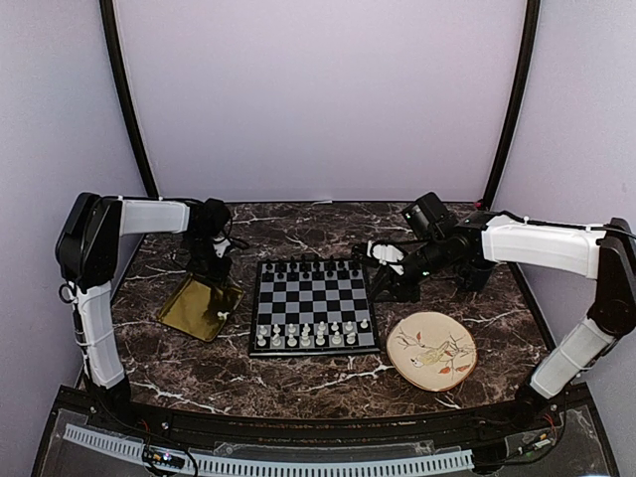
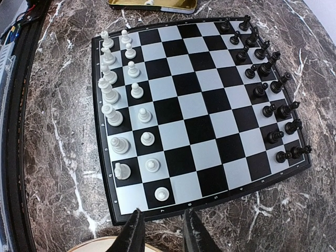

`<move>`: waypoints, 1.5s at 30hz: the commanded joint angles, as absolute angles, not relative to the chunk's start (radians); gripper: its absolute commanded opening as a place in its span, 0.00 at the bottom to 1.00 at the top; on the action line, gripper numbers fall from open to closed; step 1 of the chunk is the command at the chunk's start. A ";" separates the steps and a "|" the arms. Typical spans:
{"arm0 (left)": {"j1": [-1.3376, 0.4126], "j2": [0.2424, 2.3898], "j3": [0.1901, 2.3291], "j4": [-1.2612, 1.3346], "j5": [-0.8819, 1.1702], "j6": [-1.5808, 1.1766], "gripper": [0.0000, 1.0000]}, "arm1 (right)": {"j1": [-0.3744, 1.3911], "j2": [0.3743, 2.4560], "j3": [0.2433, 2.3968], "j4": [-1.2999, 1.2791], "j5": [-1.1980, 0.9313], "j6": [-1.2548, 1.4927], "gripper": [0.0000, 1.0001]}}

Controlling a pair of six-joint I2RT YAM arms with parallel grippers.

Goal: Set up the chess pieces on the board
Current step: Move the storage box to the center of the board, then pick up the rook from the storage box.

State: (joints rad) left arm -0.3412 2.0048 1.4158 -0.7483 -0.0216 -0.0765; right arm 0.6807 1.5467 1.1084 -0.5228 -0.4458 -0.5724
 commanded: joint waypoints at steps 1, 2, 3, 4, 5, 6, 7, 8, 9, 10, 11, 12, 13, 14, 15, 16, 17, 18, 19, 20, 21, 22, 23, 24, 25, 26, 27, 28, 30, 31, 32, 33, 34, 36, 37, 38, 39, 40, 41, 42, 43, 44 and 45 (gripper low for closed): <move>-0.347 1.916 1.390 -0.756 -0.011 -0.163 0.43 | 0.680 1.555 1.102 -0.510 -0.450 -0.586 0.26; -0.348 1.905 1.381 -0.759 0.002 -0.185 0.46 | 0.680 1.557 1.102 -0.511 -0.452 -0.587 0.26; -0.348 1.888 1.370 -0.754 0.019 -0.206 0.51 | 0.680 1.558 1.103 -0.511 -0.453 -0.587 0.27; -0.353 1.874 1.346 -0.743 0.034 -0.221 0.54 | 0.680 1.560 1.103 -0.511 -0.453 -0.588 0.27; -0.359 1.863 1.332 -0.734 0.038 -0.238 0.55 | 0.680 1.561 1.104 -0.512 -0.453 -0.589 0.27; -0.366 1.850 1.322 -0.732 0.032 -0.252 0.55 | 0.680 1.563 1.104 -0.512 -0.454 -0.590 0.27; -0.371 1.841 1.316 -0.732 0.021 -0.266 0.55 | 0.679 1.564 1.104 -0.514 -0.454 -0.589 0.27; -0.372 1.832 1.312 -0.737 0.010 -0.290 0.55 | 0.679 1.566 1.103 -0.514 -0.456 -0.589 0.27; -0.372 1.824 1.308 -0.742 0.003 -0.310 0.55 | 0.679 1.566 1.104 -0.515 -0.456 -0.590 0.27; -0.373 1.816 1.305 -0.748 -0.003 -0.329 0.55 | 0.680 1.568 1.103 -0.515 -0.458 -0.589 0.27; -0.372 1.808 1.301 -0.754 -0.005 -0.353 0.55 | 0.679 1.569 1.104 -0.515 -0.457 -0.589 0.27; -0.373 1.799 1.293 -0.755 0.001 -0.373 0.53 | 0.680 1.570 1.104 -0.517 -0.460 -0.590 0.27; -0.373 1.790 1.283 -0.755 0.016 -0.394 0.53 | 0.680 1.572 1.105 -0.519 -0.460 -0.591 0.27; -0.375 1.781 1.271 -0.755 0.027 -0.417 0.52 | 0.680 1.572 1.106 -0.520 -0.460 -0.591 0.27; -0.380 1.773 1.258 -0.754 0.032 -0.444 0.52 | 0.680 1.573 1.106 -0.521 -0.462 -0.592 0.27; -0.386 1.763 1.242 -0.749 0.030 -0.473 0.52 | 0.680 1.572 1.105 -0.522 -0.462 -0.593 0.27; -0.391 1.753 1.225 -0.745 0.025 -0.501 0.51 | 0.680 1.571 1.106 -0.523 -0.460 -0.593 0.27; -0.395 1.742 1.207 -0.739 0.018 -0.535 0.51 | 0.680 1.572 1.105 -0.523 -0.460 -0.593 0.27; -0.395 1.728 1.184 -0.729 0.014 -0.578 0.51 | 0.680 1.572 1.105 -0.523 -0.460 -0.593 0.27; -0.395 1.714 1.160 -0.712 0.022 -0.616 0.50 | 0.680 1.573 1.106 -0.524 -0.461 -0.593 0.27; -0.395 1.694 1.131 -0.686 0.035 -0.655 0.49 | 0.680 1.574 1.105 -0.524 -0.461 -0.595 0.27; -0.397 1.661 1.088 -0.644 0.039 -0.700 0.47 | 0.680 1.575 1.105 -0.525 -0.464 -0.595 0.27; -0.397 1.635 1.053 -0.607 0.042 -0.753 0.46 | 0.680 1.577 1.106 -0.525 -0.464 -0.595 0.27; -0.398 1.602 1.018 -0.564 0.046 -0.798 0.45 | 0.680 1.579 1.107 -0.527 -0.466 -0.596 0.27; -0.400 1.571 0.980 -0.514 0.051 -0.842 0.43 | 0.680 1.582 1.108 -0.528 -0.467 -0.598 0.27; -0.401 1.541 0.948 -0.471 0.053 -0.890 0.42 | 0.680 1.583 1.108 -0.529 -0.468 -0.598 0.27; -0.400 1.515 0.920 -0.440 0.042 -0.932 0.42 | 0.680 1.584 1.110 -0.530 -0.468 -0.599 0.27; -0.401 1.494 0.903 -0.416 0.028 -0.977 0.42 | 0.680 1.586 1.110 -0.531 -0.468 -0.600 0.27; -0.402 1.473 0.879 -0.382 0.015 -1.015 0.42 | 0.680 1.586 1.109 -0.532 -0.468 -0.601 0.27; -0.401 1.473 0.878 -0.378 0.022 -1.027 0.42 | 0.680 1.587 1.108 -0.532 -0.468 -0.600 0.27; -0.402 1.479 0.879 -0.376 0.032 -1.040 0.42 | 0.680 1.588 1.108 -0.532 -0.467 -0.602 0.27; -0.404 1.488 0.880 -0.376 0.042 -1.052 0.42 | 0.680 1.588 1.108 -0.533 -0.468 -0.602 0.27; -0.405 1.500 0.880 -0.377 0.050 -1.070 0.42 | 0.680 1.588 1.109 -0.534 -0.467 -0.603 0.27; -0.411 1.519 0.878 -0.379 0.054 -1.101 0.41 | 0.680 1.587 1.109 -0.535 -0.467 -0.603 0.27; -0.416 1.526 0.874 -0.371 0.055 -1.113 0.41 | 0.680 1.587 1.108 -0.536 -0.467 -0.603 0.27; -0.419 1.530 0.869 -0.360 0.058 -1.121 0.40 | 0.680 1.588 1.108 -0.537 -0.466 -0.604 0.27; -0.423 1.534 0.867 -0.352 0.058 -1.131 0.39 | 0.680 1.587 1.108 -0.537 -0.465 -0.605 0.27; -0.426 1.537 0.867 -0.347 0.056 -1.138 0.39 | 0.680 1.588 1.107 -0.537 -0.464 -0.605 0.27; -0.427 1.542 0.866 -0.346 0.054 -1.143 0.38 | 0.680 1.588 1.107 -0.537 -0.463 -0.606 0.27; -0.427 1.544 0.867 -0.345 0.053 -1.147 0.37 | 0.680 1.588 1.105 -0.537 -0.463 -0.606 0.27; -0.427 1.547 0.868 -0.343 0.050 -1.153 0.36 | 0.680 1.588 1.105 -0.537 -0.462 -0.606 0.27; -0.427 1.551 0.868 -0.342 0.048 -1.155 0.36 | 0.680 1.588 1.105 -0.538 -0.462 -0.608 0.27; -0.428 1.554 0.870 -0.345 0.046 -1.158 0.36 | 0.680 1.588 1.105 -0.538 -0.461 -0.608 0.27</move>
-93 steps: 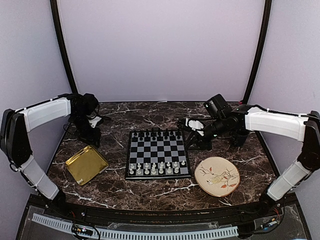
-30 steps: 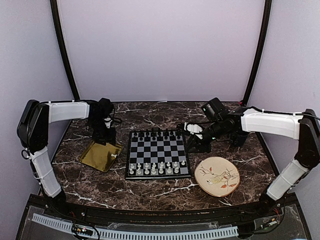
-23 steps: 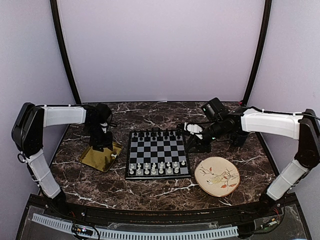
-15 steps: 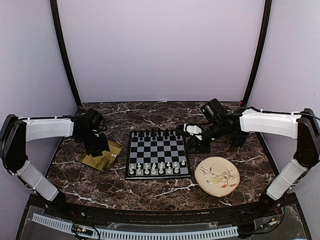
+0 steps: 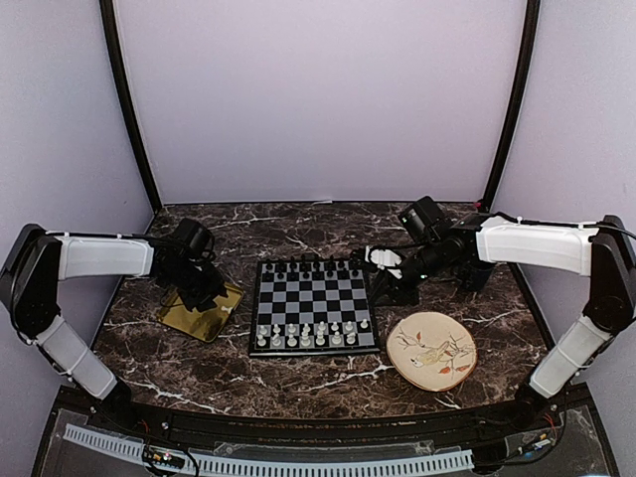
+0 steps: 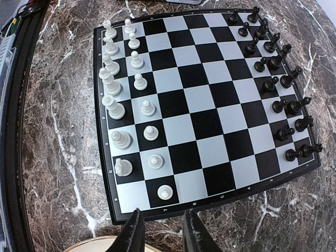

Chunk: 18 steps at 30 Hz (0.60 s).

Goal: Set up the chess pieces on the board
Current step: Pick up the rook from the storage box.

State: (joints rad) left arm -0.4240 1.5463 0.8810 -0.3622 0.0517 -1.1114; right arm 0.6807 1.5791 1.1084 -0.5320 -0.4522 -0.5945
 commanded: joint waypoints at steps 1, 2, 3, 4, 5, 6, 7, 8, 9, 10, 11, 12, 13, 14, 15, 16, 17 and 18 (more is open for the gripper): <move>-0.427 1.559 0.872 -0.350 0.041 -1.159 0.35 | 0.680 1.587 1.104 -0.538 -0.460 -0.608 0.27; -0.427 1.562 0.874 -0.354 0.039 -1.163 0.35 | 0.680 1.588 1.104 -0.539 -0.460 -0.609 0.27; -0.427 1.565 0.874 -0.357 0.038 -1.169 0.35 | 0.680 1.588 1.103 -0.540 -0.460 -0.608 0.27; -0.427 1.566 0.873 -0.357 0.041 -1.173 0.34 | 0.680 1.588 1.104 -0.540 -0.459 -0.609 0.27; -0.427 1.568 0.872 -0.359 0.043 -1.178 0.34 | 0.680 1.587 1.104 -0.540 -0.459 -0.609 0.27; -0.428 1.570 0.873 -0.362 0.042 -1.186 0.34 | 0.680 1.588 1.104 -0.540 -0.459 -0.610 0.27; -0.428 1.573 0.874 -0.371 0.038 -1.194 0.34 | 0.680 1.588 1.104 -0.540 -0.460 -0.612 0.27; -0.427 1.575 0.876 -0.378 0.034 -1.201 0.34 | 0.680 1.587 1.104 -0.541 -0.459 -0.612 0.27; -0.427 1.579 0.876 -0.381 0.033 -1.205 0.34 | 0.680 1.588 1.104 -0.541 -0.460 -0.613 0.27; -0.427 1.582 0.876 -0.377 0.033 -1.207 0.34 | 0.680 1.588 1.104 -0.543 -0.462 -0.612 0.27; -0.428 1.585 0.876 -0.371 0.036 -1.209 0.34 | 0.680 1.587 1.104 -0.543 -0.462 -0.613 0.27; -0.427 1.590 0.876 -0.367 0.037 -1.211 0.34 | 0.680 1.588 1.104 -0.543 -0.462 -0.614 0.27; -0.427 1.593 0.877 -0.364 0.039 -1.214 0.34 | 0.680 1.588 1.104 -0.543 -0.462 -0.614 0.27; -0.427 1.597 0.877 -0.362 0.040 -1.215 0.34 | 0.679 1.588 1.104 -0.543 -0.462 -0.614 0.27; -0.428 1.601 0.879 -0.359 0.042 -1.215 0.34 | 0.679 1.587 1.104 -0.544 -0.460 -0.615 0.27; -0.427 1.606 0.880 -0.358 0.043 -1.215 0.33 | 0.680 1.588 1.104 -0.545 -0.460 -0.614 0.27; -0.428 1.610 0.882 -0.355 0.045 -1.216 0.32 | 0.680 1.588 1.104 -0.545 -0.460 -0.615 0.27; -0.427 1.613 0.882 -0.354 0.049 -1.217 0.32 | 0.680 1.588 1.102 -0.545 -0.459 -0.616 0.27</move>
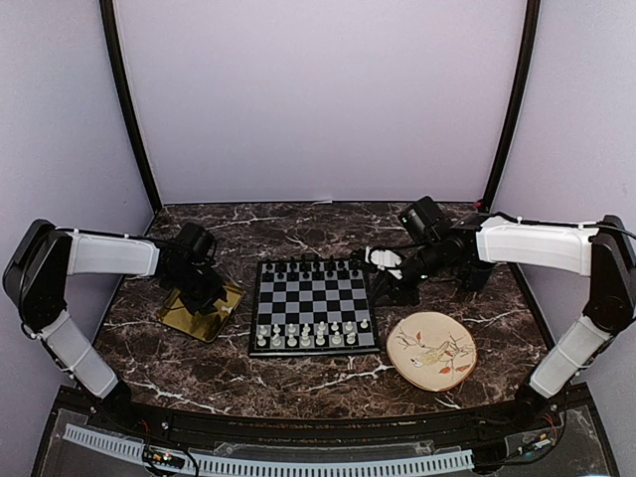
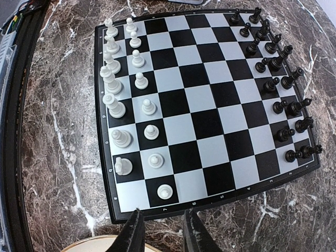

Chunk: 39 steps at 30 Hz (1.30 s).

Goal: Set up the chess pieces on the board
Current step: Pick up the rook from the storage box.

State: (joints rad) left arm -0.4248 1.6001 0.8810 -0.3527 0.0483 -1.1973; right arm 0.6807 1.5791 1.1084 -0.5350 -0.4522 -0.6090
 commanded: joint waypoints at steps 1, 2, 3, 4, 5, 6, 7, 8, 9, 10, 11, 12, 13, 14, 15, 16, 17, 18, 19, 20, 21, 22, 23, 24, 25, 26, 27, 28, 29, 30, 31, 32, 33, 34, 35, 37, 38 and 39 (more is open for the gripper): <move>-0.427 1.619 0.882 -0.349 0.053 -1.217 0.31 | 0.680 1.588 1.103 -0.545 -0.459 -0.615 0.27; -0.427 1.623 0.883 -0.346 0.059 -1.218 0.31 | 0.680 1.588 1.103 -0.545 -0.458 -0.617 0.27; -0.427 1.627 0.883 -0.342 0.063 -1.218 0.30 | 0.680 1.610 1.104 -0.547 -0.459 -0.619 0.27; -0.427 1.631 0.883 -0.339 0.069 -1.220 0.30 | 0.680 1.617 1.105 -0.549 -0.457 -0.620 0.27; -0.428 1.634 0.885 -0.333 0.072 -1.220 0.29 | 0.680 1.617 1.106 -0.550 -0.457 -0.620 0.27; -0.427 1.639 0.885 -0.329 0.078 -1.222 0.29 | 0.680 1.617 1.106 -0.549 -0.457 -0.621 0.27; -0.428 1.643 0.886 -0.326 0.086 -1.224 0.28 | 0.679 1.617 1.106 -0.550 -0.457 -0.622 0.26; -0.427 1.648 0.888 -0.321 0.093 -1.224 0.28 | 0.680 1.618 1.106 -0.551 -0.457 -0.621 0.26; -0.427 1.652 0.888 -0.318 0.099 -1.224 0.28 | 0.680 1.618 1.106 -0.551 -0.458 -0.622 0.26; -0.428 1.657 0.891 -0.315 0.102 -1.224 0.27 | 0.680 1.620 1.106 -0.551 -0.457 -0.621 0.26; -0.427 1.660 0.891 -0.313 0.103 -1.226 0.26 | 0.680 1.619 1.106 -0.551 -0.457 -0.622 0.27; -0.429 1.665 0.892 -0.311 0.104 -1.226 0.25 | 0.680 1.619 1.106 -0.551 -0.456 -0.622 0.27; -0.429 1.667 0.892 -0.308 0.105 -1.226 0.24 | 0.680 1.619 1.105 -0.551 -0.456 -0.622 0.27; -0.429 1.669 0.893 -0.307 0.106 -1.225 0.22 | 0.680 1.619 1.105 -0.552 -0.456 -0.622 0.26; -0.429 1.670 0.894 -0.304 0.106 -1.223 0.20 | 0.680 1.617 1.105 -0.552 -0.456 -0.622 0.26; -0.428 1.672 0.895 -0.302 0.107 -1.221 0.18 | 0.680 1.617 1.105 -0.552 -0.456 -0.622 0.26; -0.429 1.672 0.897 -0.300 0.108 -1.217 0.16 | 0.680 1.618 1.106 -0.552 -0.455 -0.623 0.26; -0.429 1.673 0.901 -0.300 0.107 -1.212 0.15 | 0.680 1.617 1.106 -0.552 -0.454 -0.623 0.26; -0.427 1.674 0.903 -0.301 0.105 -1.208 0.13 | 0.680 1.617 1.104 -0.552 -0.454 -0.623 0.26; -0.428 1.673 0.907 -0.306 0.103 -1.203 0.12 | 0.680 1.618 1.105 -0.552 -0.454 -0.623 0.26; -0.429 1.672 0.914 -0.310 0.097 -1.197 0.10 | 0.680 1.617 1.105 -0.552 -0.453 -0.624 0.26; -0.428 1.671 0.918 -0.315 0.092 -1.189 0.08 | 0.680 1.617 1.105 -0.552 -0.454 -0.623 0.26; -0.429 1.667 0.924 -0.324 0.083 -1.179 0.07 | 0.680 1.618 1.105 -0.553 -0.453 -0.623 0.26; -0.428 1.660 0.929 -0.334 0.073 -1.169 0.06 | 0.680 1.618 1.105 -0.552 -0.453 -0.623 0.26; -0.429 1.654 0.935 -0.343 0.060 -1.155 0.06 | 0.680 1.617 1.106 -0.552 -0.454 -0.623 0.26; -0.429 1.647 0.942 -0.353 0.047 -1.138 0.05 | 0.680 1.617 1.105 -0.551 -0.454 -0.623 0.26; -0.428 1.639 0.949 -0.363 0.034 -1.115 0.03 | 0.680 1.618 1.105 -0.552 -0.453 -0.623 0.26; -0.429 1.632 0.958 -0.366 0.025 -1.081 0.01 | 0.680 1.617 1.105 -0.553 -0.454 -0.621 0.26; -0.430 1.626 0.966 -0.368 0.016 -1.037 0.00 | 0.680 1.618 1.106 -0.551 -0.454 -0.622 0.26; -0.430 1.619 0.977 -0.377 0.003 -0.999 0.00 | 0.680 1.619 1.106 -0.551 -0.453 -0.621 0.26; -0.430 1.612 0.983 -0.379 -0.008 -0.960 0.00 | 0.680 1.621 1.106 -0.551 -0.455 -0.620 0.26; -0.431 1.605 0.985 -0.367 -0.009 -0.912 0.00 | 0.681 1.622 1.107 -0.551 -0.455 -0.620 0.26; -0.431 1.598 0.984 -0.348 -0.003 -0.857 0.00 | 0.680 1.623 1.107 -0.551 -0.455 -0.619 0.26; -0.433 1.590 0.981 -0.323 0.008 -0.794 0.00 | 0.680 1.625 1.109 -0.549 -0.453 -0.618 0.26; -0.437 1.583 0.971 -0.284 0.033 -0.738 0.00 | 0.680 1.626 1.109 -0.549 -0.454 -0.617 0.26; -0.449 1.554 0.925 -0.160 0.101 -0.613 0.00 | 0.680 1.626 1.111 -0.549 -0.454 -0.614 0.26; -0.461 1.536 0.890 -0.084 0.124 -0.562 0.00 | 0.680 1.627 1.112 -0.548 -0.453 -0.615 0.26; -0.475 1.513 0.843 0.011 0.135 -0.525 0.00 | 0.680 1.627 1.112 -0.549 -0.452 -0.614 0.26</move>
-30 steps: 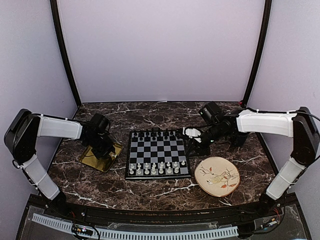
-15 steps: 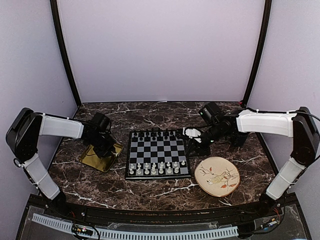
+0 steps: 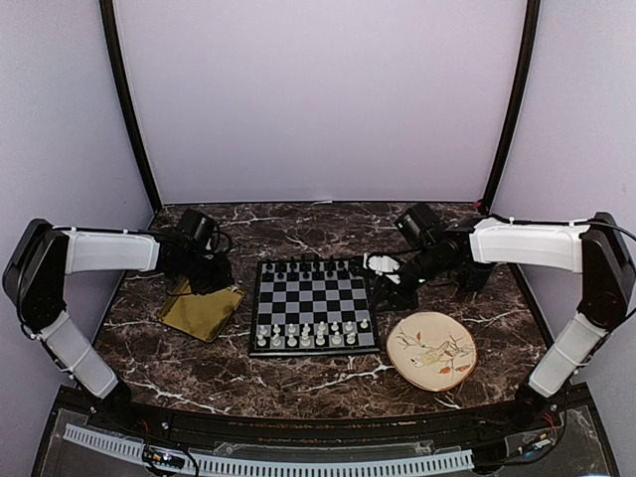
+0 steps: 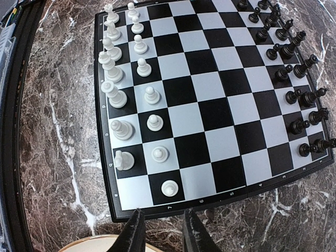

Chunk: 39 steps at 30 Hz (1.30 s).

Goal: Set up the chess pieces on the board
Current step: Pick up the rook from the storage box, then place the rook on the chessboard.

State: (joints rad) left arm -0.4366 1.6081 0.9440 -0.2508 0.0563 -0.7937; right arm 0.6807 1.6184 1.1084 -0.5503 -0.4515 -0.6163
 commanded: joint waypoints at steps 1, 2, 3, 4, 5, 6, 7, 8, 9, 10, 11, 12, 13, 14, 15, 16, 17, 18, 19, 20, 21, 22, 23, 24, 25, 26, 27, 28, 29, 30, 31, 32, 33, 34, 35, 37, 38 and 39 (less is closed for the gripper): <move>-0.495 1.496 0.796 0.106 0.139 -0.479 0.00 | 0.680 1.627 1.112 -0.548 -0.449 -0.611 0.26; -0.514 1.482 0.759 0.190 0.131 -0.439 0.00 | 0.680 1.625 1.110 -0.547 -0.448 -0.609 0.26; -0.536 1.477 0.734 0.262 0.113 -0.409 0.00 | 0.680 1.625 1.109 -0.545 -0.446 -0.608 0.26; -0.553 1.477 0.716 0.301 0.101 -0.374 0.00 | 0.680 1.623 1.109 -0.544 -0.444 -0.608 0.26; -0.569 1.479 0.697 0.344 0.092 -0.338 0.00 | 0.680 1.624 1.108 -0.542 -0.444 -0.607 0.26; -0.594 1.480 0.677 0.389 0.079 -0.305 0.00 | 0.680 1.624 1.105 -0.541 -0.445 -0.605 0.26; -0.604 1.480 0.652 0.442 0.071 -0.267 0.00 | 0.680 1.624 1.105 -0.539 -0.444 -0.605 0.26; -0.623 1.480 0.626 0.495 0.064 -0.233 0.00 | 0.680 1.627 1.105 -0.539 -0.445 -0.603 0.26; -0.652 1.478 0.603 0.547 0.053 -0.200 0.00 | 0.679 1.628 1.106 -0.538 -0.446 -0.602 0.26; -0.660 1.480 0.579 0.596 0.049 -0.174 0.00 | 0.680 1.631 1.106 -0.538 -0.448 -0.600 0.26; -0.665 1.482 0.557 0.649 0.059 -0.150 0.00 | 0.680 1.634 1.105 -0.538 -0.449 -0.599 0.26; -0.667 1.490 0.539 0.687 0.074 -0.124 0.00 | 0.680 1.638 1.107 -0.539 -0.449 -0.597 0.26; -0.667 1.495 0.527 0.718 0.085 -0.108 0.00 | 0.680 1.641 1.108 -0.539 -0.449 -0.597 0.26; -0.668 1.506 0.519 0.745 0.098 -0.093 0.00 | 0.680 1.645 1.109 -0.539 -0.449 -0.596 0.26; -0.669 1.517 0.509 0.768 0.109 -0.080 0.00 | 0.680 1.651 1.110 -0.538 -0.449 -0.596 0.26; -0.670 1.526 0.505 0.790 0.118 -0.070 0.01 | 0.680 1.655 1.111 -0.538 -0.447 -0.595 0.26; -0.671 1.536 0.498 0.814 0.129 -0.061 0.01 | 0.680 1.660 1.112 -0.538 -0.446 -0.592 0.26; -0.670 1.548 0.493 0.841 0.142 -0.052 0.01 | 0.680 1.663 1.114 -0.538 -0.444 -0.591 0.26; -0.671 1.560 0.490 0.866 0.155 -0.044 0.02 | 0.680 1.667 1.113 -0.538 -0.442 -0.592 0.26; -0.670 1.577 0.493 0.888 0.169 -0.037 0.02 | 0.680 1.671 1.115 -0.537 -0.441 -0.590 0.26; -0.671 1.595 0.498 0.906 0.183 -0.032 0.02 | 0.680 1.677 1.116 -0.537 -0.440 -0.590 0.26; -0.672 1.616 0.504 0.918 0.198 -0.030 0.02 | 0.680 1.681 1.117 -0.538 -0.439 -0.590 0.26; -0.673 1.637 0.510 0.935 0.213 -0.031 0.02 | 0.680 1.686 1.119 -0.538 -0.438 -0.588 0.25; -0.675 1.657 0.515 0.949 0.226 -0.033 0.02 | 0.680 1.693 1.121 -0.540 -0.435 -0.588 0.25; -0.676 1.677 0.522 0.966 0.235 -0.036 0.03 | 0.680 1.697 1.121 -0.540 -0.432 -0.589 0.25; -0.678 1.694 0.527 0.978 0.241 -0.036 0.03 | 0.680 1.699 1.120 -0.540 -0.429 -0.588 0.25; -0.681 1.707 0.529 0.992 0.243 -0.038 0.03 | 0.680 1.701 1.121 -0.540 -0.427 -0.586 0.25; -0.682 1.719 0.534 0.998 0.243 -0.040 0.03 | 0.680 1.703 1.121 -0.540 -0.425 -0.584 0.25; -0.684 1.728 0.535 1.003 0.242 -0.041 0.04 | 0.680 1.704 1.123 -0.539 -0.424 -0.583 0.25; -0.684 1.737 0.538 1.006 0.241 -0.040 0.05 | 0.680 1.705 1.124 -0.540 -0.422 -0.582 0.25; -0.686 1.744 0.537 1.006 0.242 -0.039 0.07 | 0.680 1.706 1.125 -0.540 -0.421 -0.581 0.25; -0.686 1.750 0.537 1.006 0.241 -0.038 0.08 | 0.680 1.707 1.126 -0.541 -0.421 -0.580 0.25; -0.686 1.755 0.538 1.004 0.240 -0.037 0.10 | 0.680 1.706 1.126 -0.541 -0.420 -0.581 0.25; -0.686 1.757 0.538 0.999 0.237 -0.037 0.12 | 0.680 1.707 1.127 -0.541 -0.419 -0.581 0.25; -0.686 1.759 0.538 0.995 0.236 -0.035 0.14 | 0.680 1.708 1.127 -0.541 -0.418 -0.580 0.25; -0.687 1.758 0.535 0.989 0.231 -0.031 0.20 | 0.680 1.711 1.129 -0.543 -0.419 -0.578 0.25; -0.687 1.757 0.536 0.985 0.223 -0.031 0.23 | 0.680 1.712 1.130 -0.543 -0.418 -0.579 0.25; -0.687 1.757 0.536 0.980 0.218 -0.031 0.25 | 0.680 1.714 1.130 -0.543 -0.419 -0.579 0.25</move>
